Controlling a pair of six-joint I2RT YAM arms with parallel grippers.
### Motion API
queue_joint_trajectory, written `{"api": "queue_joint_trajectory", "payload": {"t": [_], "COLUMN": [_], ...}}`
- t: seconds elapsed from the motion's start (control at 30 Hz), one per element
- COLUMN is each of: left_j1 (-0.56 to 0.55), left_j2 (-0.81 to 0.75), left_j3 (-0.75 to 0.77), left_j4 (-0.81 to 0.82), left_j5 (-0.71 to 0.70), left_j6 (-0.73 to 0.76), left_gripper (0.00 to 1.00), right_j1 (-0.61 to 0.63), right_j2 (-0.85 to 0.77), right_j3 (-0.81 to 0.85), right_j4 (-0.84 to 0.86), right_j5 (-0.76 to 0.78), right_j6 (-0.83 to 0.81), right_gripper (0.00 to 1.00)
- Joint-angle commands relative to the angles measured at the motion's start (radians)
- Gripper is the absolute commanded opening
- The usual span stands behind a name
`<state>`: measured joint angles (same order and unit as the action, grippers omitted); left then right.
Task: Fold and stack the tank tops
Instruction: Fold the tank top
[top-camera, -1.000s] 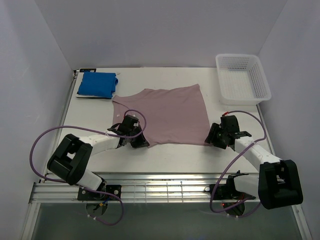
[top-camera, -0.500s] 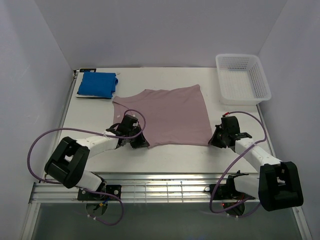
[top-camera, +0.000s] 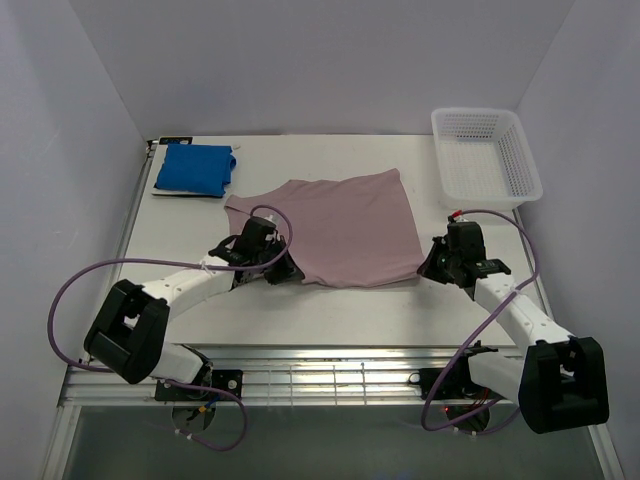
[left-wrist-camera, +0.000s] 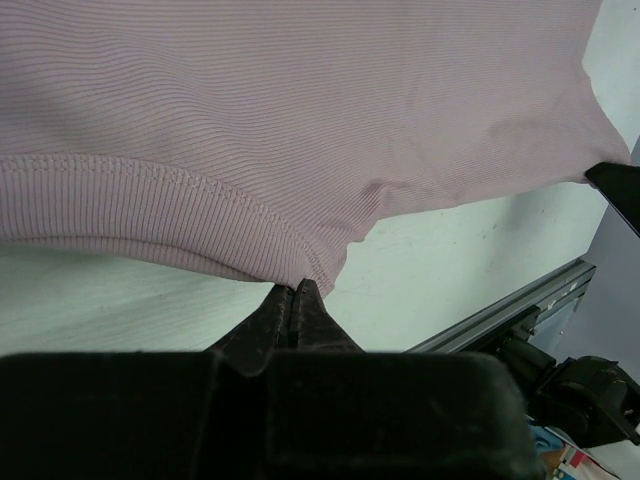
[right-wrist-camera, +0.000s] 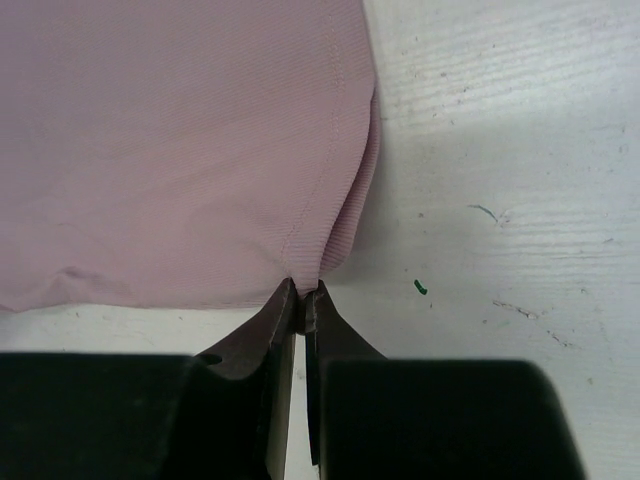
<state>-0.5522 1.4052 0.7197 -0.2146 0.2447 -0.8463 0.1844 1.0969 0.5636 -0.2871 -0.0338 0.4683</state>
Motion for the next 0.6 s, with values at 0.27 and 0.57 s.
{"api": "queue_joint_trajectory", "payload": {"t": [0.27, 0.57], "left_j1": [0.034, 0.138], "left_j2": [0.07, 0.144], "left_j3": [0.153, 0.221], "left_j4": [-0.063, -0.085], "left_j5": [-0.013, 0.063], "left_j6": [0.03, 0.07], "left_gripper": [0.0, 0.0], "right_j1": [-0.008, -0.022], "right_j2": [0.096, 0.213], "right_j3": [0.179, 0.306], "right_j4": [-0.004, -0.004], "right_j5": [-0.014, -0.017], "right_j6": [-0.037, -0.045], "right_gripper": [0.08, 0.08]}}
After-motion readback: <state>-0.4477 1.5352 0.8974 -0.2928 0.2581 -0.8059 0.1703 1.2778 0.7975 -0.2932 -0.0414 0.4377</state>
